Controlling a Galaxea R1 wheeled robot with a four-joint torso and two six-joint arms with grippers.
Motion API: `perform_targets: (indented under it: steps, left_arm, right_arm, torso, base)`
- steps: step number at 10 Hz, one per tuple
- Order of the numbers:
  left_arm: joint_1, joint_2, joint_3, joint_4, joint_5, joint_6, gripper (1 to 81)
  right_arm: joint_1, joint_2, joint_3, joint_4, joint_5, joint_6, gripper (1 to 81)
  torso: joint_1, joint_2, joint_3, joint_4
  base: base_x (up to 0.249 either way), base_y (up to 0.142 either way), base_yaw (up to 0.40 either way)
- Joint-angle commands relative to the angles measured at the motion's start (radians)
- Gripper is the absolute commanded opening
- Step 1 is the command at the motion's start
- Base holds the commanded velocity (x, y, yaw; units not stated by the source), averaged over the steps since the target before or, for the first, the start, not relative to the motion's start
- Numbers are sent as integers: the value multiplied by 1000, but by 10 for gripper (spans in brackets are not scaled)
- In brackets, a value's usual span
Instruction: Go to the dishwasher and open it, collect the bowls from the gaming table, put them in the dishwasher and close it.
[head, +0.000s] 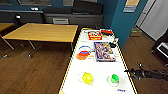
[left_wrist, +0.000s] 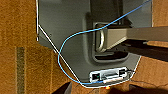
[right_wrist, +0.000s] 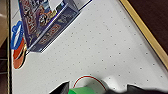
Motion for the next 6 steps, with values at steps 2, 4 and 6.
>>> perform_targets:
  steps: [2, 4, 6]
  left_arm:
    - [2, -7, 4, -5, 72, 1, 811]
    - [2, -9, 4, -5, 72, 1, 811]
    - [2, -7, 4, -4, 72, 1, 811]
  right_arm:
    - [138, -3, -18, 18, -46, 13, 811]
    - [106, 14, -23, 16, -39, 13, 811]
    - [69, 3, -13, 9, -26, 13, 811]
  torso:
    - [0, 0, 0, 0]
    - [0, 0, 0, 0]
    - [0, 0, 0, 0]
  base:
    - [0, 0, 0]
    - [0, 0, 0]
    - [0, 0, 0]
